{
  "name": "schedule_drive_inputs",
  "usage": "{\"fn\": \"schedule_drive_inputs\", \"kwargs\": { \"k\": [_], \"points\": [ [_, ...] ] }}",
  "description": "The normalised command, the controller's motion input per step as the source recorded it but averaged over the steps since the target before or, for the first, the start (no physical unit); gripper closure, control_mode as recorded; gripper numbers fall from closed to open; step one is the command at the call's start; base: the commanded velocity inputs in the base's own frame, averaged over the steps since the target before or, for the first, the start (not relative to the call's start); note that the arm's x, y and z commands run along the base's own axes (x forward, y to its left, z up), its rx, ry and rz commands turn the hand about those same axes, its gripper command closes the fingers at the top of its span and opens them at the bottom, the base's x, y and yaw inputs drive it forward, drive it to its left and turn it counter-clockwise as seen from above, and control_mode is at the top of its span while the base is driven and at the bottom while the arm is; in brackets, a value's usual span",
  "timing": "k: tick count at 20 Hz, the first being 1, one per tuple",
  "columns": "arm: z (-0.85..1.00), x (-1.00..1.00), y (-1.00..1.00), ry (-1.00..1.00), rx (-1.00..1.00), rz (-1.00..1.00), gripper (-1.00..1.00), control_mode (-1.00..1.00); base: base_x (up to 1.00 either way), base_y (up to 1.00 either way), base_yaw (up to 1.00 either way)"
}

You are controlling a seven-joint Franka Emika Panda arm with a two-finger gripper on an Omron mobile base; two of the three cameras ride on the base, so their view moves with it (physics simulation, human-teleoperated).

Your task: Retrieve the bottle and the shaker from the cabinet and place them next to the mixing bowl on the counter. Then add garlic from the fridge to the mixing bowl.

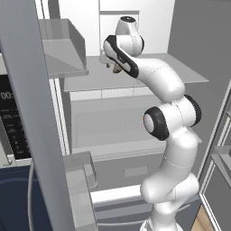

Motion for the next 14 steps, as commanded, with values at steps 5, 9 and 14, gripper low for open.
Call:
{"fn": "schedule_drive_inputs", "kwargs": {
  "k": [5,9,14],
  "points": [
    [0.0,-0.5,0.04,0.0,0.0,0.0,-1.0,-1.0,0.0,0.0,0.0],
    [-0.2,-0.28,0.0,0.0,0.0,0.0,-1.0,-1.0,0.0,0.0,0.0],
    [-0.18,0.07,-0.01,0.0,0.0,0.0,-1.0,-1.0,0.0,0.0,0.0]
  ]
}}
